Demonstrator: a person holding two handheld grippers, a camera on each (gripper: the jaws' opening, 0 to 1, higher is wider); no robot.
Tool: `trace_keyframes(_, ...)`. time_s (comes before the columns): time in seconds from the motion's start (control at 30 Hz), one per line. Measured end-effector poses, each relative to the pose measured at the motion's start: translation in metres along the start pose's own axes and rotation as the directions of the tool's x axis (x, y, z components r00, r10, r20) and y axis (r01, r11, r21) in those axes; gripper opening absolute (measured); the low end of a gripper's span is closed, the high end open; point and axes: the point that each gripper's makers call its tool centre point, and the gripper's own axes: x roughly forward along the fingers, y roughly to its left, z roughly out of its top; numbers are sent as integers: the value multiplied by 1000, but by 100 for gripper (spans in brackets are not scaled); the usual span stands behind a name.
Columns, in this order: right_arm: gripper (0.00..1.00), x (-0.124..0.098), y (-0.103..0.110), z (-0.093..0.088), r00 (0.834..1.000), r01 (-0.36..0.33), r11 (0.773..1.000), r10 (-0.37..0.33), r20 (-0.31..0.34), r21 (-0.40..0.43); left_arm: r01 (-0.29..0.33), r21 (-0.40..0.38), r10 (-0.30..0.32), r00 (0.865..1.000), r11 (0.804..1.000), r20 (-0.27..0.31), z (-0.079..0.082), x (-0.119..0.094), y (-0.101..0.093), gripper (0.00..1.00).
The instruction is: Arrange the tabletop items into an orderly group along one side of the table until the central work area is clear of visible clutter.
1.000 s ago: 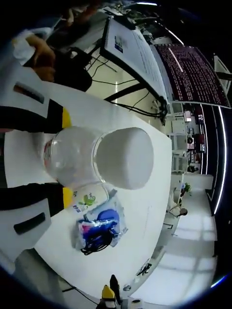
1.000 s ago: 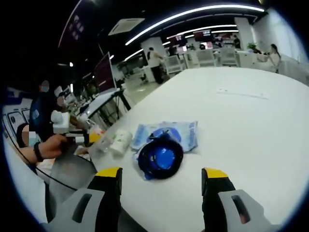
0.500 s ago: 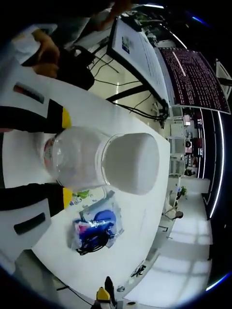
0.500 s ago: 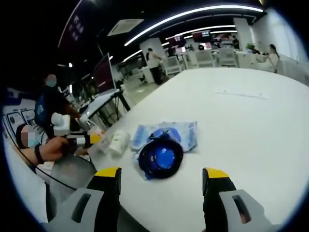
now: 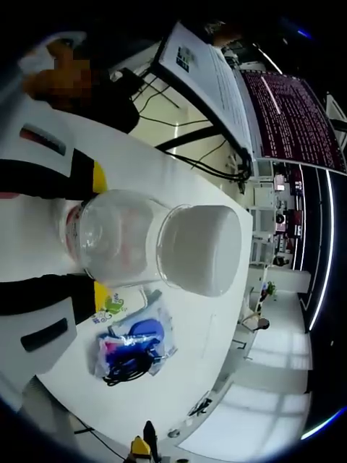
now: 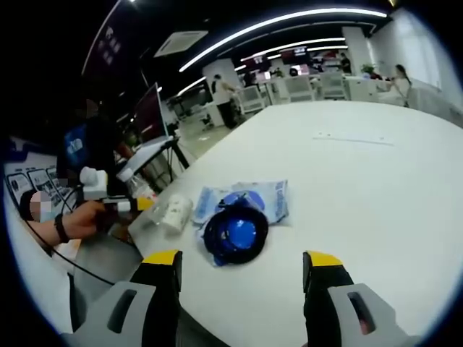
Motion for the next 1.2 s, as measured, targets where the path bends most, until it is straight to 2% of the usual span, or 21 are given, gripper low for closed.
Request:
trace_keyframes(0.43, 69, 1, 1, 3, 1000, 16, 1000, -16, 3, -1, 26, 8, -26, 1000, 1000, 8, 21, 23, 2, 39)
trace_keyframes(0.8, 69, -5, 4, -2, 999, 34, 999, -33, -11, 9, 50, 19, -51, 999, 999, 13, 43, 56, 4, 39)
trace_keyframes(1.2, 69, -8, 7, -6, 999, 46, 999, -46, -27, 11, 79, 27, -80, 996, 997, 27, 64, 86, -12, 39)
